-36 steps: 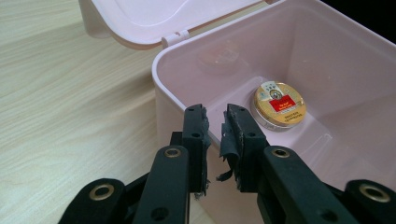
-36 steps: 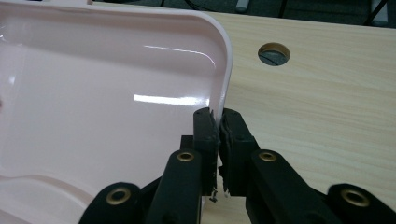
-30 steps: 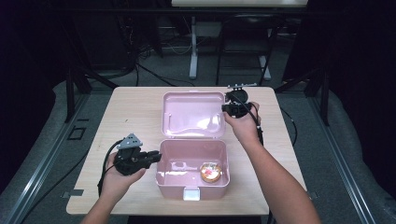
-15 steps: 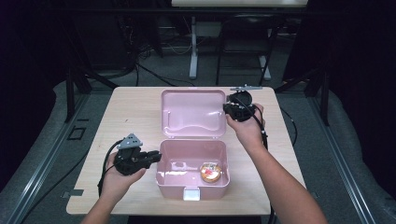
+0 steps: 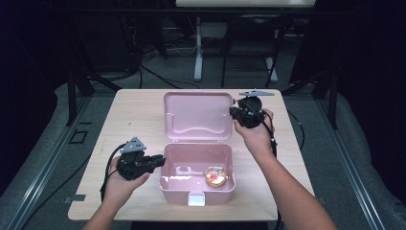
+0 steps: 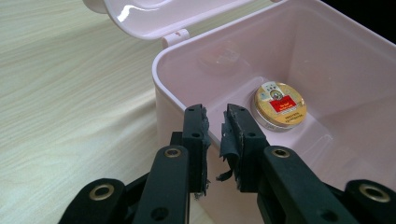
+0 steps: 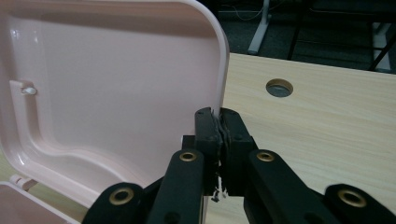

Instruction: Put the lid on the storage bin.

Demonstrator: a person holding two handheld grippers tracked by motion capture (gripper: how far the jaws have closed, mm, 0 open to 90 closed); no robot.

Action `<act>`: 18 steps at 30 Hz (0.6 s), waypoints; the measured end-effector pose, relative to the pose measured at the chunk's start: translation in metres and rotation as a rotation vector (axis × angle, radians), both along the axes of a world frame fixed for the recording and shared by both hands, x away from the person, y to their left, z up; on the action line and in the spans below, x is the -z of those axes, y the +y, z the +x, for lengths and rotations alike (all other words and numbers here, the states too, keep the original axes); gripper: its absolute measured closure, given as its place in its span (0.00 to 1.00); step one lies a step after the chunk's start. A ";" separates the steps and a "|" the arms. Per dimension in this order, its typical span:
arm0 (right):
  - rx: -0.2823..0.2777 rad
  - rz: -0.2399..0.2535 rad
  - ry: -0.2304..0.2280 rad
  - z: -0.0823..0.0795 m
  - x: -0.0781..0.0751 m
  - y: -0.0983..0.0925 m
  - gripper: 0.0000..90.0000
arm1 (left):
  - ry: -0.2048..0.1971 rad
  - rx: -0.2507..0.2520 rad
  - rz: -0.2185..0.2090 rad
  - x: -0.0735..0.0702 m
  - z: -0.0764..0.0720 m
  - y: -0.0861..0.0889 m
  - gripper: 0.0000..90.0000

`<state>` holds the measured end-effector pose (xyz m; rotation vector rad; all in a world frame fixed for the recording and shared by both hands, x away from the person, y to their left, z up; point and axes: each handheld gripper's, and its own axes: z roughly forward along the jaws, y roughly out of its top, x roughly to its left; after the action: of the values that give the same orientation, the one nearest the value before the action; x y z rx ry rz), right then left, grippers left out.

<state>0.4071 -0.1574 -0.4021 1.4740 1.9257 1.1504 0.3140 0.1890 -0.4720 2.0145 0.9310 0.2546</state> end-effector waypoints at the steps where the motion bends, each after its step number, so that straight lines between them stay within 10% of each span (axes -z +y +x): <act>1: -0.002 -0.001 -0.007 -0.001 0.000 0.000 0.96 | 0.000 0.000 0.000 0.000 0.000 0.000 0.87; 18: -0.015 0.004 -0.078 -0.023 -0.002 -0.001 0.97 | 0.000 -0.001 0.001 0.000 0.000 0.000 0.87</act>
<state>0.3843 -0.1588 -0.4001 1.3980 1.8866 1.2004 0.3138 0.1888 -0.4719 2.0154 0.9321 0.2554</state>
